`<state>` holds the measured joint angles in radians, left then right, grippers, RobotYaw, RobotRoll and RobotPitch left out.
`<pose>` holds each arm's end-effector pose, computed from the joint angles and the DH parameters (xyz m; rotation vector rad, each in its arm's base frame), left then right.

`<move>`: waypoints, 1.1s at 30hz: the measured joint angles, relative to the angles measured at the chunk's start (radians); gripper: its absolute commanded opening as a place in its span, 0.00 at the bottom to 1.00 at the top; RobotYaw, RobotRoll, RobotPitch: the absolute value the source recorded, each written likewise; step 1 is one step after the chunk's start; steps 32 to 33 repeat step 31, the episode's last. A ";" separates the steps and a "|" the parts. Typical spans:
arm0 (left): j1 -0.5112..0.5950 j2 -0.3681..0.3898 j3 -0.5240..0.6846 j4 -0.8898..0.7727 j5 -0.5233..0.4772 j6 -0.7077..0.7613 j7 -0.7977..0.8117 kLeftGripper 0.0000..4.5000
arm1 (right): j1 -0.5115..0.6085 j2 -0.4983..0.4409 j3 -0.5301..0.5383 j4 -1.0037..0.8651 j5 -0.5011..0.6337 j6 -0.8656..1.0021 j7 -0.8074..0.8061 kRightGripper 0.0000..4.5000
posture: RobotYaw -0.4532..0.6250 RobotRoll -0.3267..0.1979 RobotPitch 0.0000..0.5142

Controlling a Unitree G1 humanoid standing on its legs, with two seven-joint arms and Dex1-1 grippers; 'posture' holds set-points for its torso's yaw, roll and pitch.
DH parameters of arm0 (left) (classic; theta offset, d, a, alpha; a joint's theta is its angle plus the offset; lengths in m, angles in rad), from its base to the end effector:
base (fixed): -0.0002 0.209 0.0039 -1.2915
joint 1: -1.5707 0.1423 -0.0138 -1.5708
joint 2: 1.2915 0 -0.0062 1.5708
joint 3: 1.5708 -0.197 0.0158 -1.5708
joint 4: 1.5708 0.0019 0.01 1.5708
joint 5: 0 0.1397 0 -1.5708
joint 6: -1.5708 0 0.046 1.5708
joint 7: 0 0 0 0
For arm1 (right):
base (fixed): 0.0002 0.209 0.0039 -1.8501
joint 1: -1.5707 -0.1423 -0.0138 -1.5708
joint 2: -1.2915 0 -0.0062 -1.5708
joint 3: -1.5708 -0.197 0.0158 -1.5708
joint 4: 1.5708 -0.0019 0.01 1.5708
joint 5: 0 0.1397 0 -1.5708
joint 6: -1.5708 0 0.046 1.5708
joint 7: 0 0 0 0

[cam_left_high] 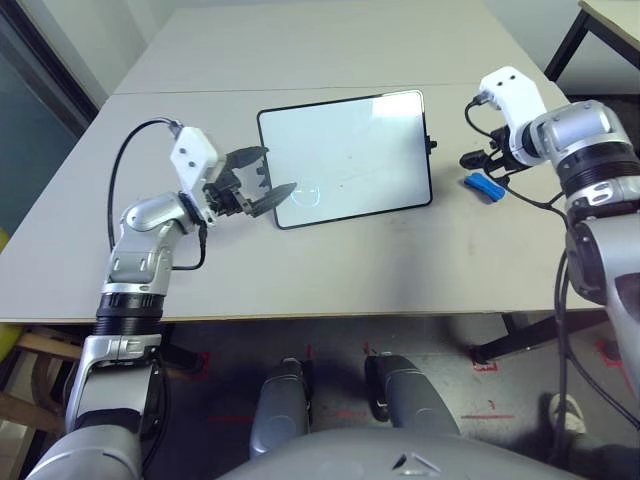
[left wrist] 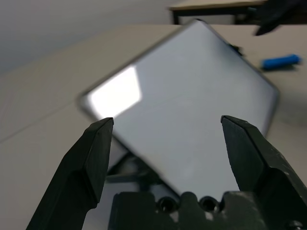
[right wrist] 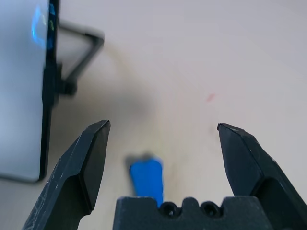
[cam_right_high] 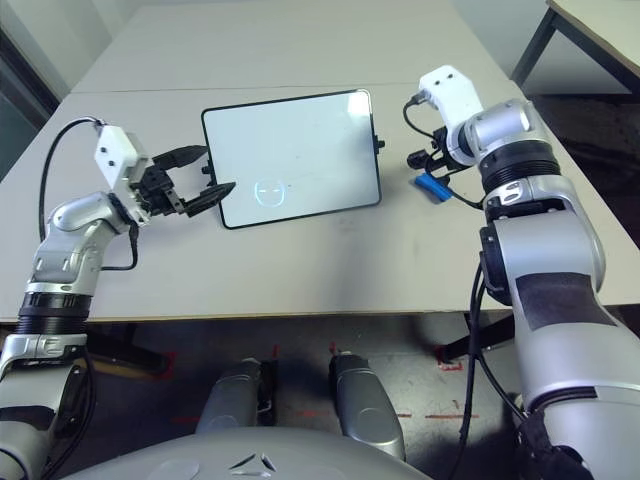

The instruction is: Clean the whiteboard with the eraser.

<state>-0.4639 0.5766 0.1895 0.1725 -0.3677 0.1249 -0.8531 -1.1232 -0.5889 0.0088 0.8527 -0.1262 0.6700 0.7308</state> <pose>0.2808 0.2790 0.1604 0.2271 -0.1896 -0.6820 0.3623 -0.2665 0.2249 -0.3098 0.5013 0.2954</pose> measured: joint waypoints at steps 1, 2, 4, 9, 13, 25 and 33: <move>-0.003 0.009 0.027 0.012 0.001 -0.003 0.033 1.00 | 0.036 -0.004 -0.028 -0.030 0.024 -0.023 -0.007 0.99 | 0.32 0.62 0.14; -0.007 0.018 0.046 0.028 0.003 -0.008 0.056 1.00 | 0.061 -0.007 -0.045 -0.047 0.041 -0.040 -0.013 0.99 | 0.32 0.62 0.14; -0.019 0.030 0.090 0.058 0.005 -0.010 0.104 1.00 | 0.131 -0.010 -0.102 -0.098 0.086 -0.126 -0.026 0.99 | 0.33 0.62 0.14; -0.035 0.044 0.204 0.130 -0.003 -0.011 0.221 1.00 | 0.274 -0.011 -0.241 -0.180 0.196 -0.338 -0.090 0.99 | 0.34 0.62 0.14; -0.034 0.067 0.269 0.187 -0.004 -0.011 0.285 1.00 | 0.372 -0.011 -0.336 -0.183 0.264 -0.450 -0.140 0.99 | 0.35 0.62 0.13; -0.053 0.084 0.301 0.417 0.008 -0.069 0.349 1.00 | 0.488 0.028 -0.391 -0.141 0.339 -0.685 -0.216 0.99 | 0.33 0.62 0.13; -0.080 0.095 0.300 0.470 0.013 -0.099 0.348 1.00 | 0.512 0.054 -0.389 -0.141 0.349 -0.698 -0.231 0.99 | 0.33 0.62 0.12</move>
